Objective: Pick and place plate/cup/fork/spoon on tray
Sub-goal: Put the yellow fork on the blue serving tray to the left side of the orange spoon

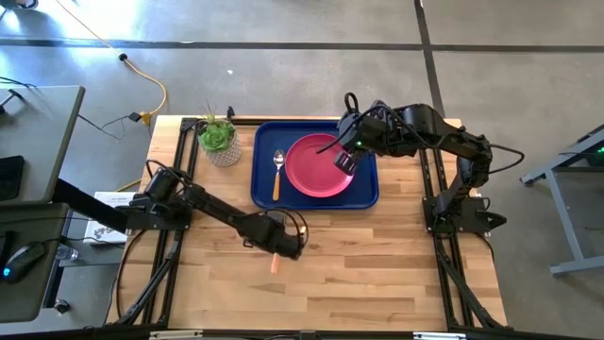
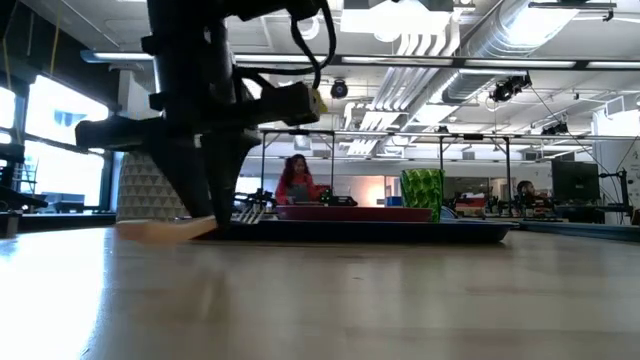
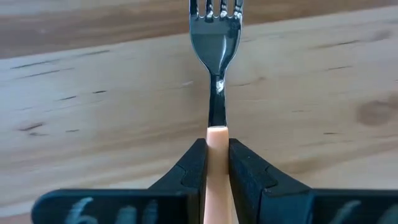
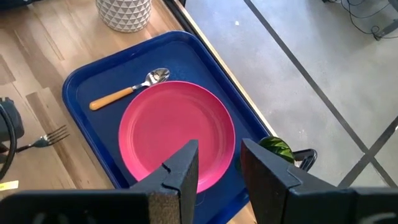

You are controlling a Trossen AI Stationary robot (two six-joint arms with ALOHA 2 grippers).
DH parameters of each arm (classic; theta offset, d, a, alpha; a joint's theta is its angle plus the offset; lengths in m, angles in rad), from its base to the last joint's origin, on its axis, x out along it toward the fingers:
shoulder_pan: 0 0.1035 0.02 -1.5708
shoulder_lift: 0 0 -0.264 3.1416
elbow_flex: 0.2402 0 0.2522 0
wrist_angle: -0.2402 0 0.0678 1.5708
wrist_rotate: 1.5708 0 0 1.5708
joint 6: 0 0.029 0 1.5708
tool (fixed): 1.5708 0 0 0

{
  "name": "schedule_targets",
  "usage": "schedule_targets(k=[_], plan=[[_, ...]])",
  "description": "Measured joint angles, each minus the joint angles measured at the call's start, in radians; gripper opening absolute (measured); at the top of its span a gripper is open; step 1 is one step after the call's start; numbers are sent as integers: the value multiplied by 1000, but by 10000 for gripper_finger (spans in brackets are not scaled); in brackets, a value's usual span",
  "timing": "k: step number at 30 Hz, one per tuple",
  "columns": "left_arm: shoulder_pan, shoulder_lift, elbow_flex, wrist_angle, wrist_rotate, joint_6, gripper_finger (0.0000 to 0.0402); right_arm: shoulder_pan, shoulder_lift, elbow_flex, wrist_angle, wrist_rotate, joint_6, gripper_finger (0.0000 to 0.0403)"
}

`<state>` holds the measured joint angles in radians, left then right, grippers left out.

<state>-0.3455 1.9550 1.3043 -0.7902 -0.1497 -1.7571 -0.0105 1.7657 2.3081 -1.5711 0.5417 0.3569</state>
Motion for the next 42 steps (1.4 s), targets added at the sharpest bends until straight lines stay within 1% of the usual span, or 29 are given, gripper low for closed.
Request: schedule_targets(k=[6, 12, 16, 22, 25, 29, 33, 38, 40, 42], plan=[[23, -49, 5, -28, -2, 1, 37, 0, 1, 0, 0, -49, 0, 112], [83, -145, 7, -158, -35, 63, 37, 0, 1, 0, 1, -40, 0, 112], [156, -212, 8, -254, -65, 121, 37, 0, 1, 0, 0, -41, 0, 112], [306, -285, 8, -283, -92, 278, 37, 0, 1, 0, 3, -43, 1, 112], [387, -289, 9, -279, -95, 343, 37, 0, 1, 0, 4, -42, 1, 112], [486, -281, 11, -254, -69, 451, 37, 0, 1, 0, 1, -41, 5, 112], [563, -264, 10, -241, -59, 528, 37, 0, 1, 0, 1, -41, 8, 112], [635, -245, 9, -233, -47, 605, 37, 0, 1, 0, 1, -43, 20, 112], [654, -242, -12, -225, -45, 621, 37, 0, 1, 0, 0, -44, 27, 112], [670, -233, -41, -185, -37, 622, 37, 0, 0, 0, 0, -44, 27, 112]])
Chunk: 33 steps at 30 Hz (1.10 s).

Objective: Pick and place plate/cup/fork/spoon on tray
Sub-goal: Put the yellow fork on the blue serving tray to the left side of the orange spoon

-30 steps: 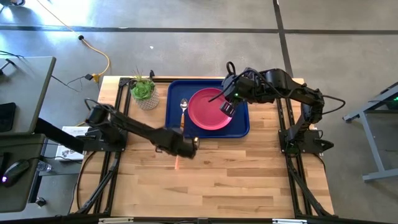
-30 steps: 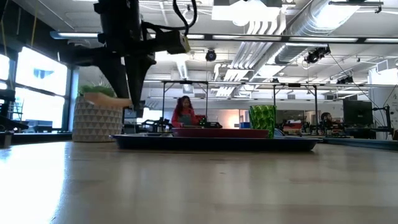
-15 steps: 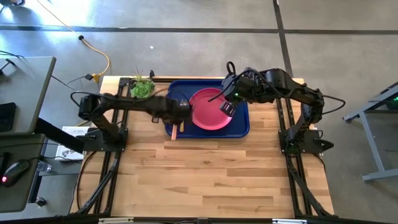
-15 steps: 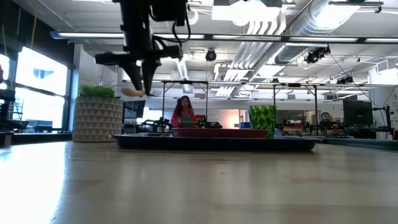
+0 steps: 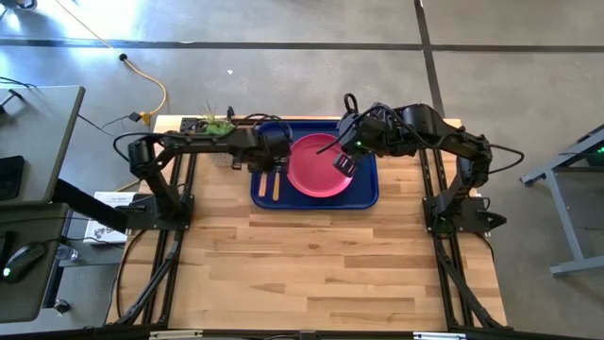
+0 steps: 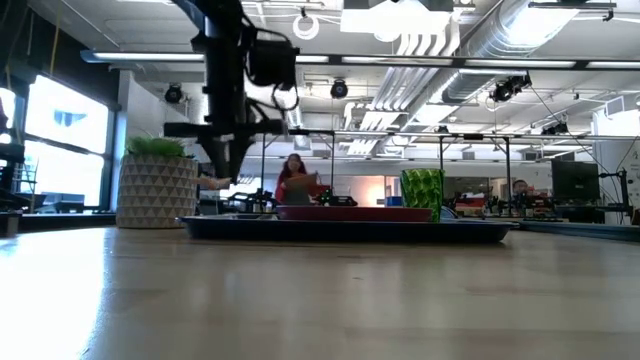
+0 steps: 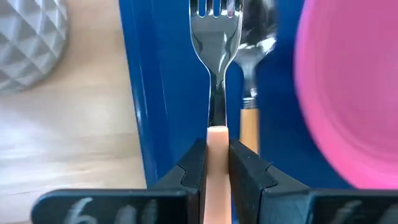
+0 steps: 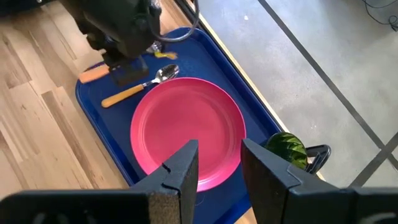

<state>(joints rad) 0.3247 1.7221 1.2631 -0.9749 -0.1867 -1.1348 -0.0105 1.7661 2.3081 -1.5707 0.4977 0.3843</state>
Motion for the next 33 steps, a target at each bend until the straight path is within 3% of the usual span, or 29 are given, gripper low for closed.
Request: schedule_targets(k=[13, 33], plan=[[48, -1, -195, 242, 82, 6, 37, -3, 0, 0, 0, 0, 12, 112], [97, 82, -202, 307, 161, 99, 38, -3, 0, 0, 1, 1, 45, 112]])
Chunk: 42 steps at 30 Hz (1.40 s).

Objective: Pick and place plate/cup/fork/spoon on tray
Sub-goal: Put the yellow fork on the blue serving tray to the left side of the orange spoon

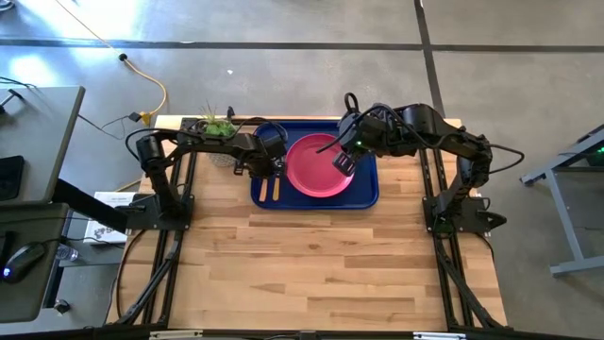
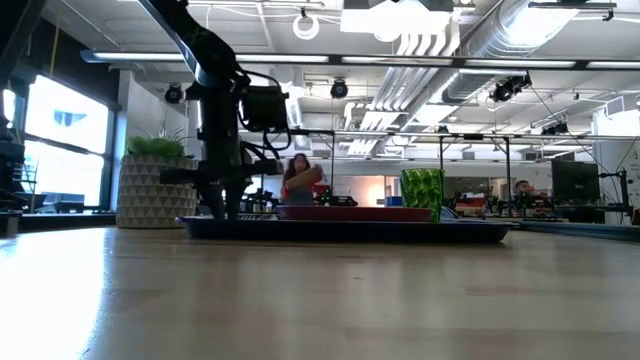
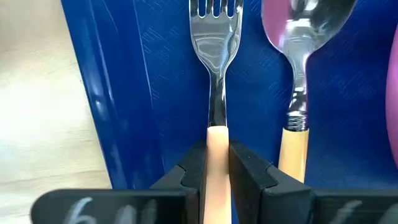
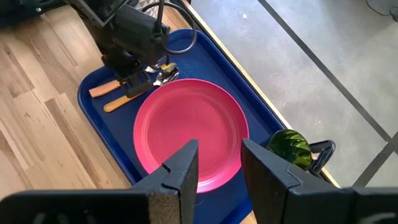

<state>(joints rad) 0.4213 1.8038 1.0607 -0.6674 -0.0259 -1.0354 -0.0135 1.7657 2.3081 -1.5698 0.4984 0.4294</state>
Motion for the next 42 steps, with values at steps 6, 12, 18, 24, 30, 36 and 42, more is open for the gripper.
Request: schedule_targets(k=[6, 12, 18, 24, 30, 36, 42], plan=[[0, 0, 0, 2, -3, 0, 38, 0, 0, 0, -1, 3, 8, 112], [0, 0, 0, 3, -4, 0, 54, 0, 0, 0, -1, 3, 8, 112], [0, 0, 0, 9, -3, 0, 81, 0, 0, 0, -1, 3, 8, 112], [0, 1, 18, 8, 2, 13, 95, 0, 0, 0, -1, 3, 16, 112], [0, 1, 41, -11, 14, 27, 99, 0, 0, 0, -1, 2, 16, 112], [0, 1, 41, -50, 14, 27, 99, 0, 0, 0, -1, 0, 16, 112], [-7, 0, 41, -98, 18, 26, 99, 0, 0, 0, -1, -1, 16, 112]])
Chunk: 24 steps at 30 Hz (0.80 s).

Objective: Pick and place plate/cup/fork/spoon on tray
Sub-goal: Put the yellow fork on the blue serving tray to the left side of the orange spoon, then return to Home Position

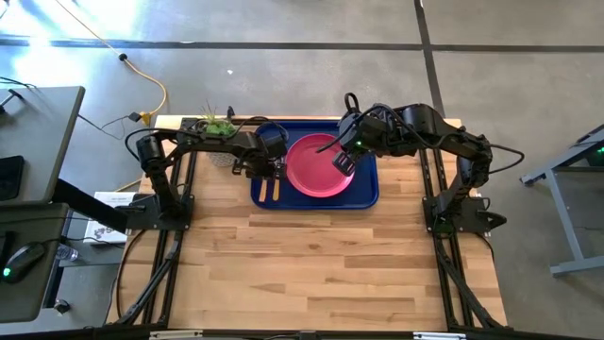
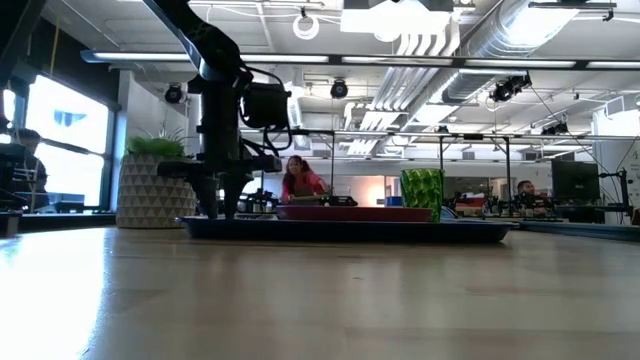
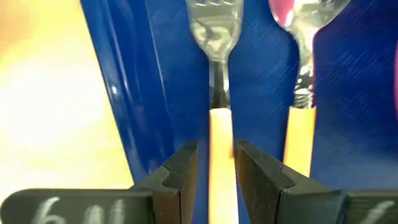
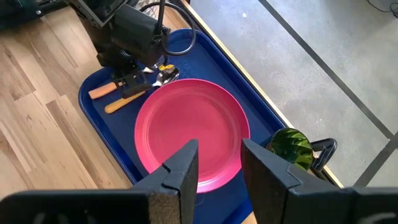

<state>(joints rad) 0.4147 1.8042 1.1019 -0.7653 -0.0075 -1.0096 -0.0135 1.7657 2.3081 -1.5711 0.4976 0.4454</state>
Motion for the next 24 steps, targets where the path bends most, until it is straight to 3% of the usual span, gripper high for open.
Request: schedule_targets(k=[16, 24], plan=[[-4, -4, 0, 3, -3, -17, 99, 0, 0, 0, 0, 0, -7, 112], [-4, -71, -1, 7, -4, 0, 99, 0, 0, 0, 0, 0, -8, 112]])
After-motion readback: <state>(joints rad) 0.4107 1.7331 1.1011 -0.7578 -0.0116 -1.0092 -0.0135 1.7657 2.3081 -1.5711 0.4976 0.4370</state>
